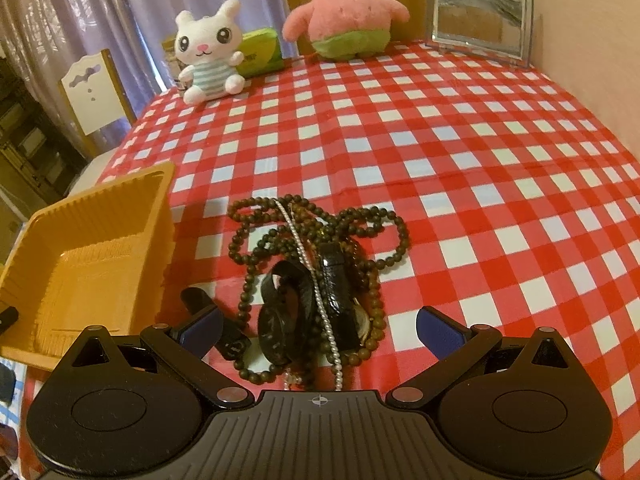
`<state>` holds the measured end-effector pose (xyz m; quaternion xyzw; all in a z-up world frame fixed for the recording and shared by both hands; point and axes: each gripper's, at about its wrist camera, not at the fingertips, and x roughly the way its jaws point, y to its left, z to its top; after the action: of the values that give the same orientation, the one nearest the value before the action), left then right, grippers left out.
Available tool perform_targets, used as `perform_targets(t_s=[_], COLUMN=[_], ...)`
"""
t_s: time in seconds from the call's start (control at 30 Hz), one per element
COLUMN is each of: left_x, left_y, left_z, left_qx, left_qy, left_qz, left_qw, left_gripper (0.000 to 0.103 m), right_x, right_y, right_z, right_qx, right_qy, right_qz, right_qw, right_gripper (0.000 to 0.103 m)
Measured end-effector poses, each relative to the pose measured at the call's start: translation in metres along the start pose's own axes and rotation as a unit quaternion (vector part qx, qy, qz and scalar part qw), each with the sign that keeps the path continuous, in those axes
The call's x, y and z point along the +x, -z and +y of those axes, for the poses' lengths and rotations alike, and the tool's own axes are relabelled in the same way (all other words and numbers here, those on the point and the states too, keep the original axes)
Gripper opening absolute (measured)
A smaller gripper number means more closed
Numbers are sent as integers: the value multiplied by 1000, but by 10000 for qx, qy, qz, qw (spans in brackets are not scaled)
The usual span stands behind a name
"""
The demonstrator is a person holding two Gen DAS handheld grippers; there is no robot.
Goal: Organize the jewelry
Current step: 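Grasp a black watch band from the pile with the right tool while the left tool holds the tray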
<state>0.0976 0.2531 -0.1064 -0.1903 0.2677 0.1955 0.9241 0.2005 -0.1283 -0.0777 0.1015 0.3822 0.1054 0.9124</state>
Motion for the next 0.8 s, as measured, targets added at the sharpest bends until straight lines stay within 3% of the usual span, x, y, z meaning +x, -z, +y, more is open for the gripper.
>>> perform_targets(t_s=[0.23,0.4,0.67,0.8], left_x=[-11,-17,-17,-17], left_y=[-15,-23,-28,-29], left_z=[-3,-6,-4,-1], left_qx=[381,506,604,585], left_qy=[-3,137,198,187], left_qz=[-172,-185,-190,-178], left_qw=[9991,9985,9978,9980], left_gripper=[9,7,6,6], right_x=[2,11,43,56], right_y=[4,9,14,19], right_z=[17,37,64,71], right_qx=[-399,-903,-1816,-2092], right_qy=[-400,-685,-794,-718], right_qz=[2,1,138,218], right_qw=[9984,9936,9801,9750], right_gripper=[80,57,38,36])
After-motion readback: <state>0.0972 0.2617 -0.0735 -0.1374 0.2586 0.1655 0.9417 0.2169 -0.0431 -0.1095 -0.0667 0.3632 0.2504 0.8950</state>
